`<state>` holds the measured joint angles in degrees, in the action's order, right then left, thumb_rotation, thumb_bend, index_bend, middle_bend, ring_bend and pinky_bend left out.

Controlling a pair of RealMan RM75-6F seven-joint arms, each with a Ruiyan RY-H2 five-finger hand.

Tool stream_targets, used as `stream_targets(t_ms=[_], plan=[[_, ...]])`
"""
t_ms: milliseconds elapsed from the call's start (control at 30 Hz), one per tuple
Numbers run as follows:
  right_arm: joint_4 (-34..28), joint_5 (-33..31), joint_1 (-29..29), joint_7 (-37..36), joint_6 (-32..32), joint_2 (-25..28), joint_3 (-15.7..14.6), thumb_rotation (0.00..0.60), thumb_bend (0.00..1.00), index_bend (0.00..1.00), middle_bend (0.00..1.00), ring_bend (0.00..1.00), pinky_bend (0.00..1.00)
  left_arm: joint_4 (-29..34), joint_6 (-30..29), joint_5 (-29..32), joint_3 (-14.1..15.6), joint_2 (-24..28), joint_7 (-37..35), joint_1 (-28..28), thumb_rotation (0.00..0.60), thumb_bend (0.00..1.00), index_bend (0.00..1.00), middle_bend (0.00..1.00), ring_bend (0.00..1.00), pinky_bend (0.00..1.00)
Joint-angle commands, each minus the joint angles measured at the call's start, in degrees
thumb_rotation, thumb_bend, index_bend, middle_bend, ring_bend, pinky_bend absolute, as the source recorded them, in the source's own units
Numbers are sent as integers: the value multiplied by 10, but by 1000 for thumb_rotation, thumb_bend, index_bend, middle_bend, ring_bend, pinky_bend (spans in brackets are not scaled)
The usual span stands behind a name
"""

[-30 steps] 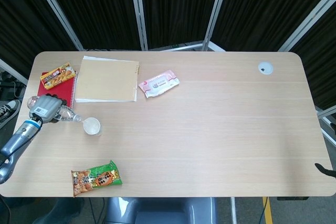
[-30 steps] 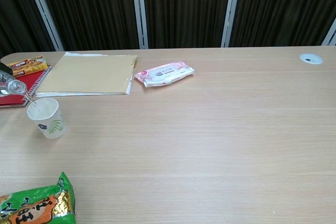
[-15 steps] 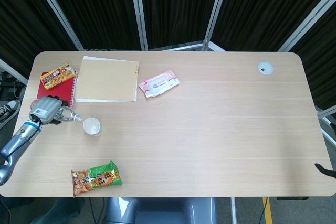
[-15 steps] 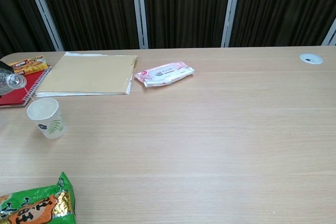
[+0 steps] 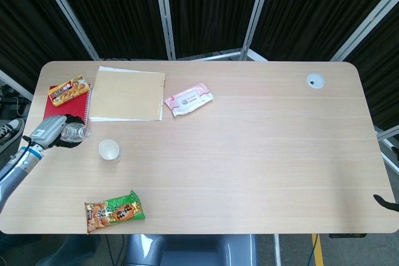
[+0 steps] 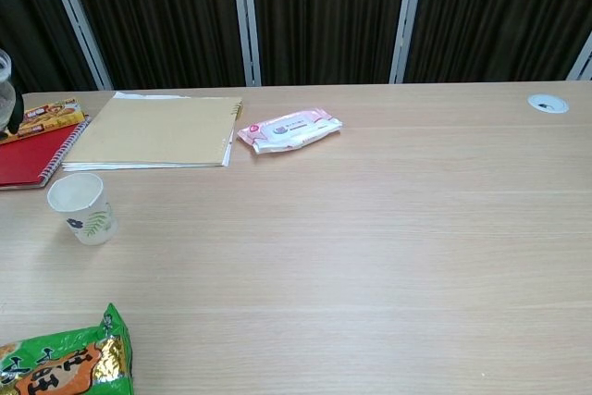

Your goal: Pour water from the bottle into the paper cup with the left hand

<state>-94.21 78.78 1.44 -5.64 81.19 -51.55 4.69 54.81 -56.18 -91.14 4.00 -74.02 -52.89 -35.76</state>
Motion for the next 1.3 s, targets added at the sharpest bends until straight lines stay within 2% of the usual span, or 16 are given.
stream_targets(t_ms=[33,133,333,433,567,800,1000,1300], plan=[[0,0,0,0,0,0,0,600,0,0,0,0,0,83,-46,-23,-7,52,-104,-10,600,443,487,478,319,334],[-1,1,1,0,-1,0,0,600,0,0,0,0,0,141,-63,-32,-14,72,-149,-19,600,440,488,478,319,334],[0,3,2,2,-5,-1,-2,600,0,0,0,0,0,252,-55,-30,-37,86,-196,-50,600,440,499,483,319,334],[1,2,2,0,-4,0,-2,600,0,0,0,0,0,284,-41,-13,-55,66,-180,-65,600,442,504,485,320,334],[3,-1,0,-8,-3,2,-1,600,0,0,0,0,0,311,-12,40,-87,3,-118,-82,600,441,513,488,320,334],[12,-9,1,-20,-13,2,0,600,0,0,0,0,0,294,10,96,-105,-92,-52,-88,600,440,530,502,327,334],[22,-14,3,-30,-21,2,0,600,0,0,0,0,0,241,19,129,-116,-171,-42,-83,600,442,531,505,329,330],[28,-16,6,-29,-30,-1,0,600,0,0,0,0,0,152,14,134,-114,-251,-40,-67,600,442,524,500,329,327]])
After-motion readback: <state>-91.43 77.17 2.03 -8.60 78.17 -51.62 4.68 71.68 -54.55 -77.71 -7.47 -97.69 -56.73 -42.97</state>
